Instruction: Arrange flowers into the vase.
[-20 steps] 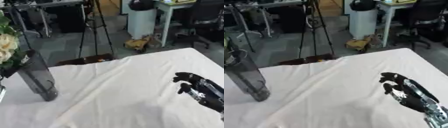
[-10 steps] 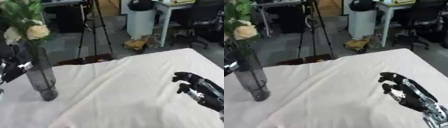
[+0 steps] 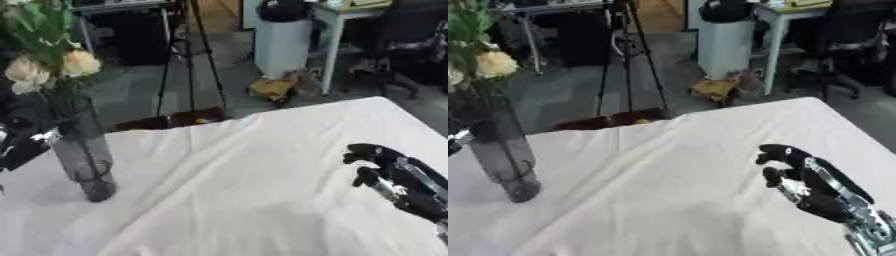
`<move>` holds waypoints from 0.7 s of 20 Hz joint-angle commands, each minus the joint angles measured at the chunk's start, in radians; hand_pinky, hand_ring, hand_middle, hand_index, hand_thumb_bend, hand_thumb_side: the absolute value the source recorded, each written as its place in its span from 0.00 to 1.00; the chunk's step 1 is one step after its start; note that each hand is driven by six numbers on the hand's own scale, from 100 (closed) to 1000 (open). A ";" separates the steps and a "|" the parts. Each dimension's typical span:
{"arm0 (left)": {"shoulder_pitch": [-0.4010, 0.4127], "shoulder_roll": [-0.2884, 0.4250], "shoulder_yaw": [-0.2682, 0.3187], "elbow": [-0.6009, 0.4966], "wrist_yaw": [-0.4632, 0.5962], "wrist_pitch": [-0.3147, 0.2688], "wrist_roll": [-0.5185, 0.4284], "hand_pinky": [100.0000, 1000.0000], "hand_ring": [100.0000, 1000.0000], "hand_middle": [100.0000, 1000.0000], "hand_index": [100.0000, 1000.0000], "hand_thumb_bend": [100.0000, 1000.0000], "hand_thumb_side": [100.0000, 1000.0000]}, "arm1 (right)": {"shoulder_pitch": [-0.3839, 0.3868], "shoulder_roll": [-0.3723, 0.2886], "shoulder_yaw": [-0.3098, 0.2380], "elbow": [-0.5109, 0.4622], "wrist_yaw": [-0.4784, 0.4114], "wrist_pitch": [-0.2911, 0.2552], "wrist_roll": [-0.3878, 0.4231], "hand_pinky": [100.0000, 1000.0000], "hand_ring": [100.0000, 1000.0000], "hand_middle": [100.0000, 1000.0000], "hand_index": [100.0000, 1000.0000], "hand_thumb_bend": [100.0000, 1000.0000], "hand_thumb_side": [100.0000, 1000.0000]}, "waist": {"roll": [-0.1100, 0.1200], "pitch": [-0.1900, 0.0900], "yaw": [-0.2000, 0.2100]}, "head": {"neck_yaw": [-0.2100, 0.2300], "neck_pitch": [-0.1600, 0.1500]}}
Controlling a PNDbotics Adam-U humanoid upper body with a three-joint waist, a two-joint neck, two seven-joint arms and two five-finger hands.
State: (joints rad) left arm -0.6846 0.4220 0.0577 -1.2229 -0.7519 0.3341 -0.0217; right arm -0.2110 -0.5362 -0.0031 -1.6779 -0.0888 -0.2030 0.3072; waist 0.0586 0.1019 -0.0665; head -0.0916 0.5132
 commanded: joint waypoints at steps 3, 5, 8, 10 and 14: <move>0.018 0.025 0.028 -0.080 0.039 -0.010 0.052 0.72 0.73 0.67 0.72 1.00 0.93 | -0.013 -0.013 -0.012 -0.008 0.004 -0.004 0.000 0.52 0.87 0.67 0.88 0.24 0.57 | -0.017 -0.015 0.002 | -0.003 -0.006; 0.034 0.025 0.030 -0.104 0.061 -0.014 0.076 0.72 0.73 0.67 0.72 0.91 0.88 | -0.013 -0.013 -0.013 -0.007 0.003 -0.004 0.000 0.52 0.87 0.67 0.88 0.25 0.57 | -0.016 -0.015 0.003 | -0.005 -0.007; 0.080 0.019 0.040 -0.173 0.110 -0.050 0.123 0.70 0.72 0.67 0.71 0.82 0.85 | -0.012 -0.012 -0.014 -0.007 0.004 -0.004 -0.002 0.52 0.87 0.67 0.88 0.25 0.57 | -0.015 -0.013 0.009 | -0.007 -0.007; 0.110 0.017 0.046 -0.217 0.146 -0.076 0.148 0.70 0.72 0.67 0.71 0.82 0.85 | -0.012 -0.012 -0.015 -0.008 0.004 -0.003 -0.002 0.52 0.87 0.67 0.88 0.25 0.57 | -0.015 -0.013 0.011 | -0.007 -0.007; 0.175 -0.002 0.057 -0.297 0.217 -0.126 0.199 0.66 0.69 0.63 0.69 0.66 0.81 | -0.012 -0.009 -0.016 -0.007 0.004 -0.002 -0.004 0.52 0.87 0.67 0.88 0.27 0.56 | -0.016 -0.012 0.023 | -0.009 -0.007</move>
State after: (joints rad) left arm -0.4988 0.4071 0.1007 -1.4776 -0.5572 0.2234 0.1577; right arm -0.2109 -0.5325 -0.0063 -1.6770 -0.0888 -0.2028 0.3064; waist 0.0586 0.1019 -0.0424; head -0.0989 0.5132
